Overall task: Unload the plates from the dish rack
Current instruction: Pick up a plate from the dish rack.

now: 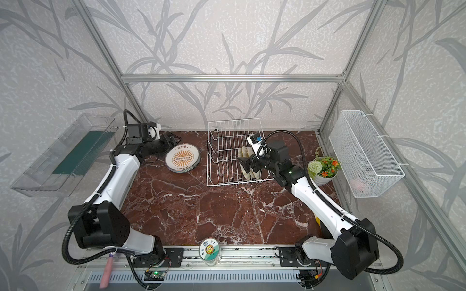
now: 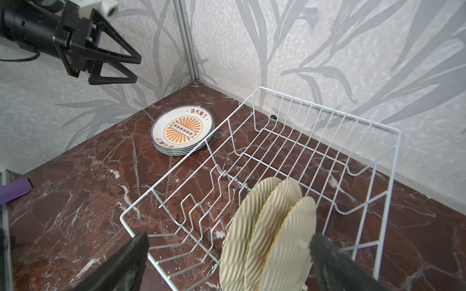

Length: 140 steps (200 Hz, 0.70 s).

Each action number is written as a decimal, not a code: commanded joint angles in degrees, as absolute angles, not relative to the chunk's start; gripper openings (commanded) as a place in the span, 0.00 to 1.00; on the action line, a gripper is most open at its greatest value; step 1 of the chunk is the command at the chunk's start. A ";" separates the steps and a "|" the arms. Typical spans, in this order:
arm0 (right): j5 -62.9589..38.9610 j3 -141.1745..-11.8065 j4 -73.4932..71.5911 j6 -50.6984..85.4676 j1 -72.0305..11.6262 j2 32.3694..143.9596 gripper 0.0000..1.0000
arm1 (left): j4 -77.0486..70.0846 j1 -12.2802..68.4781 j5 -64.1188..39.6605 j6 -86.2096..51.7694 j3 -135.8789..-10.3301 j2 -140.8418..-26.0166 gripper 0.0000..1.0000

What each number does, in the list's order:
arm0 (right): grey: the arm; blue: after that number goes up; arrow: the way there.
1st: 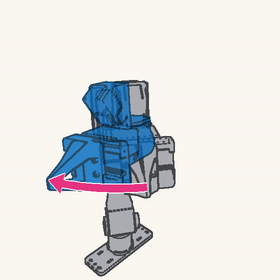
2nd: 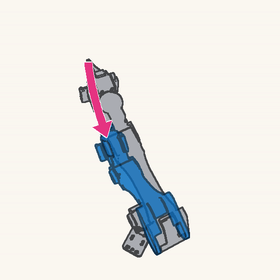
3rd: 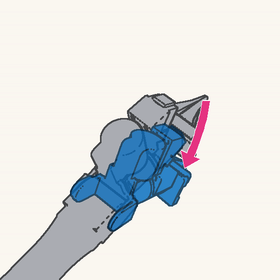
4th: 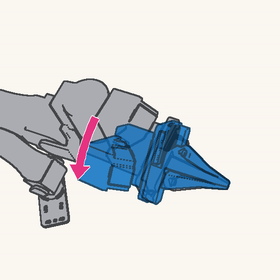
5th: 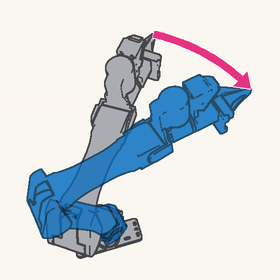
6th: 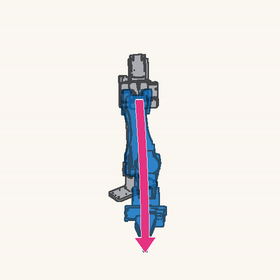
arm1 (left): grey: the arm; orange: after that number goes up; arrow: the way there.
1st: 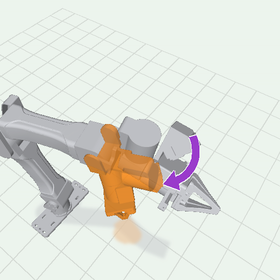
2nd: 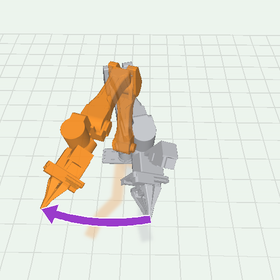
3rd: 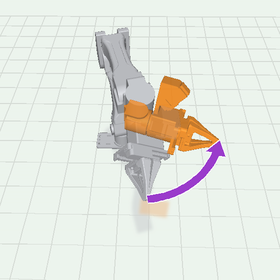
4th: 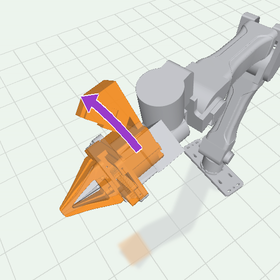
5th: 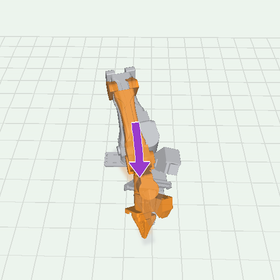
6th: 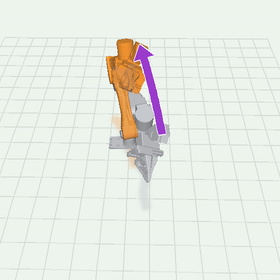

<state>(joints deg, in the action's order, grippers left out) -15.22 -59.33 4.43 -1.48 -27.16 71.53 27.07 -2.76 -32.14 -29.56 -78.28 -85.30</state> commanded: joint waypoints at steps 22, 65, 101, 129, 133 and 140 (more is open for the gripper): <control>-5.22 -60.65 11.90 5.86 -23.30 65.75 0.99 | 23.86 6.14 -35.15 -32.68 -80.35 -86.68 0.77; -4.70 -59.66 16.54 8.59 -18.43 62.78 0.99 | 18.13 15.15 -38.04 -37.53 -80.95 -91.77 0.74; -5.17 -58.29 17.01 8.91 -17.31 61.61 0.99 | 18.47 20.99 -37.44 -39.22 -83.51 -97.52 0.66; -5.12 -57.94 17.35 8.48 -17.23 61.21 0.99 | 18.29 24.30 -37.27 -41.36 -85.54 -101.08 0.59; -4.99 -57.86 17.33 8.42 -17.23 61.11 0.99 | 18.12 24.74 -37.14 -41.62 -85.72 -101.49 0.59; -4.88 -57.53 17.16 8.34 -17.13 60.85 0.99 | 18.02 25.50 -37.00 -41.90 -86.19 -102.24 0.57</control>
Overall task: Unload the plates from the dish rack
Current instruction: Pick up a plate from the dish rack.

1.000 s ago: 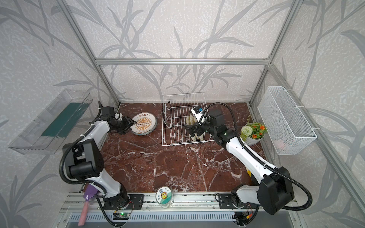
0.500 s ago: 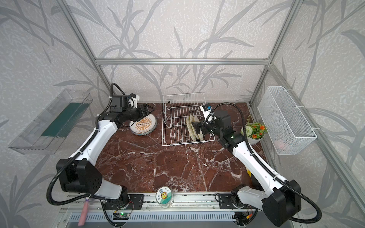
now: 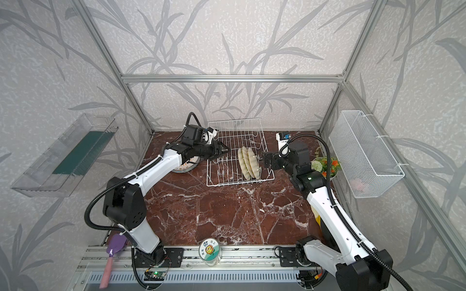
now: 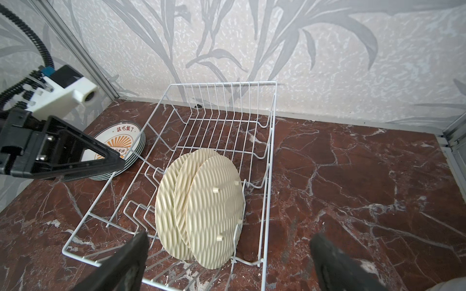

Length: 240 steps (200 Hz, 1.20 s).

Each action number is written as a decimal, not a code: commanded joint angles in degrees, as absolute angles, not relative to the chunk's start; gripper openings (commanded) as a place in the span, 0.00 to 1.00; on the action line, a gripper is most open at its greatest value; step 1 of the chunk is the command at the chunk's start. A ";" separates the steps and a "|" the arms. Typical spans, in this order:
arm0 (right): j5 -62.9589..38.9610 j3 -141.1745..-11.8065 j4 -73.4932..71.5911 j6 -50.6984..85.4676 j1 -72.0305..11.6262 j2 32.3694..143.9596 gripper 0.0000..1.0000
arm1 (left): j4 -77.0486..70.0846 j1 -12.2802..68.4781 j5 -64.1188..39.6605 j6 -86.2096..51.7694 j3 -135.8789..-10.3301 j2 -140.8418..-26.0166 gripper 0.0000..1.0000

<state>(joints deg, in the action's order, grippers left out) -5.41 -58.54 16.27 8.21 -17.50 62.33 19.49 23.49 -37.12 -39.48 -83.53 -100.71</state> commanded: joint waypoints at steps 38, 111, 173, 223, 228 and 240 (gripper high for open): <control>-4.99 -55.91 15.82 8.16 -16.66 60.38 0.99 | 20.66 28.11 -36.50 -41.37 -90.83 -107.33 0.44; -7.46 -55.84 14.89 8.13 -14.29 60.98 0.99 | 30.44 29.79 -32.39 -38.63 -98.03 -111.70 0.35; -8.52 -55.11 13.63 9.26 -13.94 62.13 0.99 | 32.77 30.61 -31.29 -37.62 -97.91 -112.05 0.40; -9.18 -55.17 13.56 9.67 -13.89 62.14 0.99 | 32.88 30.78 -30.75 -37.53 -98.16 -113.18 0.38; -9.30 -55.02 13.56 9.68 -13.90 62.14 0.99 | 32.87 30.86 -30.75 -37.58 -98.26 -113.28 0.38; -9.40 -54.26 12.75 9.86 -13.89 61.96 0.99 | 32.87 30.95 -30.76 -37.77 -98.43 -113.79 0.38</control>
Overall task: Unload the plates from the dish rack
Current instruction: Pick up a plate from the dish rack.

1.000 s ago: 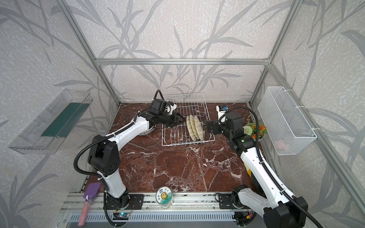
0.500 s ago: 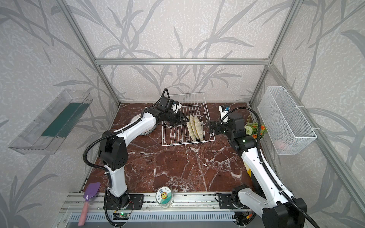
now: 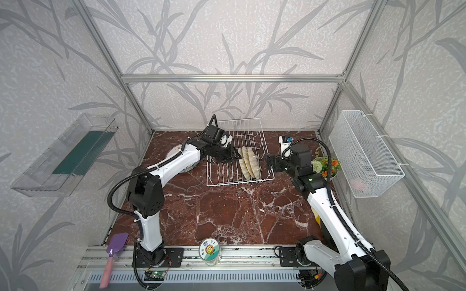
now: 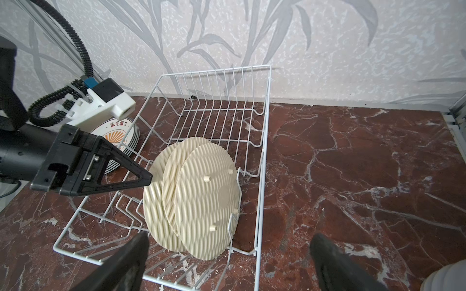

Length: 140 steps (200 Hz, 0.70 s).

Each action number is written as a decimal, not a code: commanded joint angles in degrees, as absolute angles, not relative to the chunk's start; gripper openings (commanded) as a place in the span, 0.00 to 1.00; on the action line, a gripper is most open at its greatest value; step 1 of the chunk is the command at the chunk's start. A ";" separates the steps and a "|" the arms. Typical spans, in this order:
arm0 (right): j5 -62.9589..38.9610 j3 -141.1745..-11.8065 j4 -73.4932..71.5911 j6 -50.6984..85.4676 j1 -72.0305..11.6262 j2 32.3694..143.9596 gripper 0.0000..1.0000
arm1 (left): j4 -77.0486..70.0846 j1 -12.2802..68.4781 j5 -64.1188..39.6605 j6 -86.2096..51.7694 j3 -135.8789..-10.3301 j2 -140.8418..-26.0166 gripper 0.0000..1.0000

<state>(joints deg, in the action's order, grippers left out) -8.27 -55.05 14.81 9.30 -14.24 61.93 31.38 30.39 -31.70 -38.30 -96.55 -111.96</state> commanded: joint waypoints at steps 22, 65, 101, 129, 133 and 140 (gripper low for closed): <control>-11.14 -53.31 11.36 9.55 -13.89 61.87 0.99 | 32.61 31.25 -30.80 -38.10 -98.70 -114.37 0.37; -16.40 -55.65 14.33 6.32 -13.89 63.86 0.99 | 33.02 31.32 -30.63 -38.30 -99.95 -115.06 0.29; -18.79 -57.07 16.83 4.56 -13.95 64.90 0.99 | 33.37 31.57 -30.55 -38.68 -99.97 -115.48 0.28; -18.40 -56.60 17.12 3.95 -13.93 64.54 0.99 | 33.69 31.63 -30.52 -38.97 -100.08 -115.98 0.25; -18.29 -56.48 17.06 3.93 -13.89 64.47 0.99 | 33.49 31.59 -30.72 -39.22 -100.15 -116.04 0.25; -18.04 -56.24 16.97 3.95 -13.89 64.27 0.99 | 33.21 31.63 -31.13 -39.66 -100.18 -116.21 0.23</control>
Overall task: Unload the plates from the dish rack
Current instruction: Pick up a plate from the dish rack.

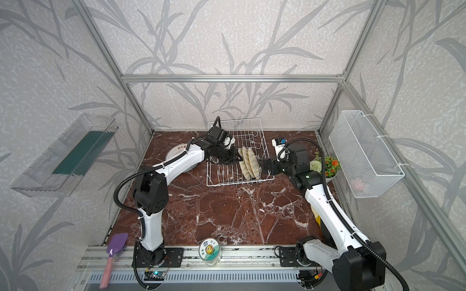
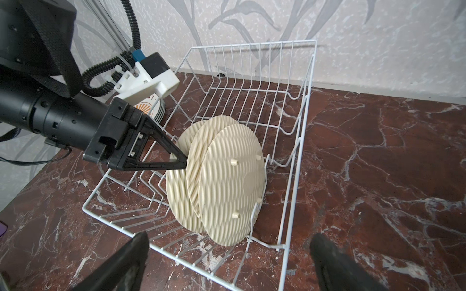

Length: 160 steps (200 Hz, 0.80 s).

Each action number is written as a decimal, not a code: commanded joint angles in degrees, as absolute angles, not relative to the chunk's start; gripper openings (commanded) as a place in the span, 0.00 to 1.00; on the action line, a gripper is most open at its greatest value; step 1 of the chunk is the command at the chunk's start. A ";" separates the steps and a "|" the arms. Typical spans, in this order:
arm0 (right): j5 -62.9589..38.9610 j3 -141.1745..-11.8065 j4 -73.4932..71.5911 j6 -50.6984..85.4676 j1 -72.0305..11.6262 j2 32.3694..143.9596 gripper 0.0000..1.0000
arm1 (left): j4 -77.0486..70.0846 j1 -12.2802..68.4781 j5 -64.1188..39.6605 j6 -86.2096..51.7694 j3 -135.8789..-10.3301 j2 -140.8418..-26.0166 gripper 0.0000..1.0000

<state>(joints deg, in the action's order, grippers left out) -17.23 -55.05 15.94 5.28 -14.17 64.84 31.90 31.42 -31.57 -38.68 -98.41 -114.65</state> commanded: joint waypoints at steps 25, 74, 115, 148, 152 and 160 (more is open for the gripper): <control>-17.50 -55.42 16.52 4.07 -13.89 63.81 0.99 | 31.78 31.56 -32.24 -41.07 -100.15 -116.45 0.22; -16.83 -55.46 16.44 4.10 -13.89 63.90 0.99 | 31.29 31.56 -32.59 -42.10 -99.98 -116.45 0.16; -16.34 -55.38 16.17 4.91 -13.89 63.98 0.99 | 30.63 31.60 -33.16 -42.79 -99.33 -115.75 0.13; -16.09 -55.54 15.91 5.77 -13.89 63.94 0.99 | 30.19 31.55 -33.25 -43.39 -99.20 -115.40 0.05; -16.13 -55.59 15.91 5.80 -13.89 63.90 0.99 | 30.03 31.60 -33.11 -43.50 -99.08 -115.32 0.05; -16.11 -55.76 15.91 5.92 -13.89 63.90 0.99 | 29.78 31.56 -33.14 -43.83 -98.78 -115.05 0.05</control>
<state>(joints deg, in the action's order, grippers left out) -16.53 -55.02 16.14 4.99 -14.17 64.79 30.35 31.55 -33.52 -43.31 -98.54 -115.39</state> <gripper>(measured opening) 0.992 0.092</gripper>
